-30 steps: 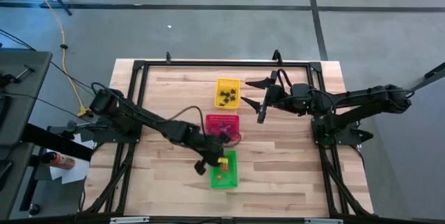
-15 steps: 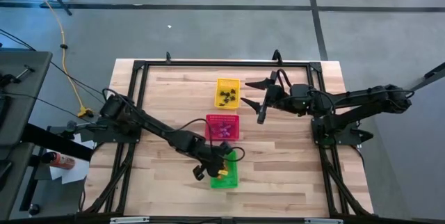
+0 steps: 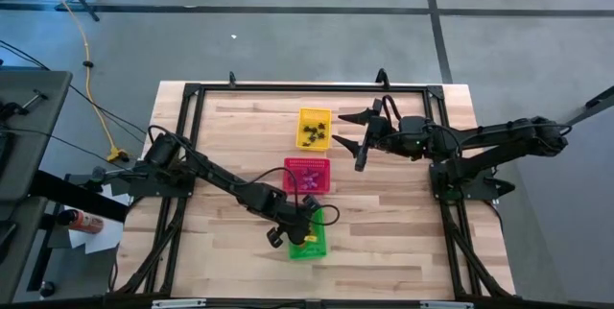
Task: Sort Halloween decoration
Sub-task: Put the orange spider toy into the green bin, then return to Home Position
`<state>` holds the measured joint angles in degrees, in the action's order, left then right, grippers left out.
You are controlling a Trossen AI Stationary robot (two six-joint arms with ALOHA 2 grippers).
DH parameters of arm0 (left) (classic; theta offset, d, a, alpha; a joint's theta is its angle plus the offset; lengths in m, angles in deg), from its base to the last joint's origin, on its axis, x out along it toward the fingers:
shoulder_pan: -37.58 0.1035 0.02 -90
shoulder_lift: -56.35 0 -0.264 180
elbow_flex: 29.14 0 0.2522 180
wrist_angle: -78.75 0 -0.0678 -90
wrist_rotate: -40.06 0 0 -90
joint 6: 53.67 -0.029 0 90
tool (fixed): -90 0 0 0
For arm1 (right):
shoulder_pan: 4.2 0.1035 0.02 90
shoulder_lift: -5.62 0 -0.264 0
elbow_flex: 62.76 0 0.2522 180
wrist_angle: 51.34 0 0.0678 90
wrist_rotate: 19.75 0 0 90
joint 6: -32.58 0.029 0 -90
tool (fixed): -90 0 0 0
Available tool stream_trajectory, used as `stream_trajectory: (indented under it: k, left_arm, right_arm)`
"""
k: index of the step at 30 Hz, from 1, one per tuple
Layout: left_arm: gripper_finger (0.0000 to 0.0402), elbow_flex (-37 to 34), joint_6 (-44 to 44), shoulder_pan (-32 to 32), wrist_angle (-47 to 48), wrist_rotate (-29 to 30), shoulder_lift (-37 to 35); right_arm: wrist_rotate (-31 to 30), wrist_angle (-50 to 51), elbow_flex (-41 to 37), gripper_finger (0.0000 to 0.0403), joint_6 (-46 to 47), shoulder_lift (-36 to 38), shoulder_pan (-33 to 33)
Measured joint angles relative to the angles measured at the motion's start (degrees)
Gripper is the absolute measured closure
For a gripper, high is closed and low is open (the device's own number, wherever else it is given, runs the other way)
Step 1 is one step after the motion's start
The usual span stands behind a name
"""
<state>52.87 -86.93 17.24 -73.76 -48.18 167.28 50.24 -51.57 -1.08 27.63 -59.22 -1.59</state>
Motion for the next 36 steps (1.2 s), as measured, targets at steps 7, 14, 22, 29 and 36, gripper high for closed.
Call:
stream_trajectory:
  k: [7,14,22,29,36]
  left_arm:
    - [0.0398,0.00,-1.29,-0.02,-0.02,0.00,0.00]
    - [0.0368,0.00,-1.38,-0.01,-0.04,0.00,0.00]
    - [0.0315,0.00,-0.16,0.02,0.01,-3.46,0.00]
    - [0.0264,-0.07,1.17,0.14,0.95,-3.74,-1.30]
    - [0.0220,-0.02,5.35,1.80,4.19,-4.52,-4.86]
  right_arm:
    - [0.00,0.03,0.00,0.0146,-0.33,0.00,0.00]
    - [0.00,0.01,0.00,0.0146,0.79,0.00,0.00]
    - [0.00,-0.01,0.00,0.0146,2.56,0.00,0.00]
    - [0.00,-0.08,0.00,0.0146,2.58,0.00,0.00]
    - [-0.36,-0.70,0.00,0.0146,2.60,-0.02,0.00]
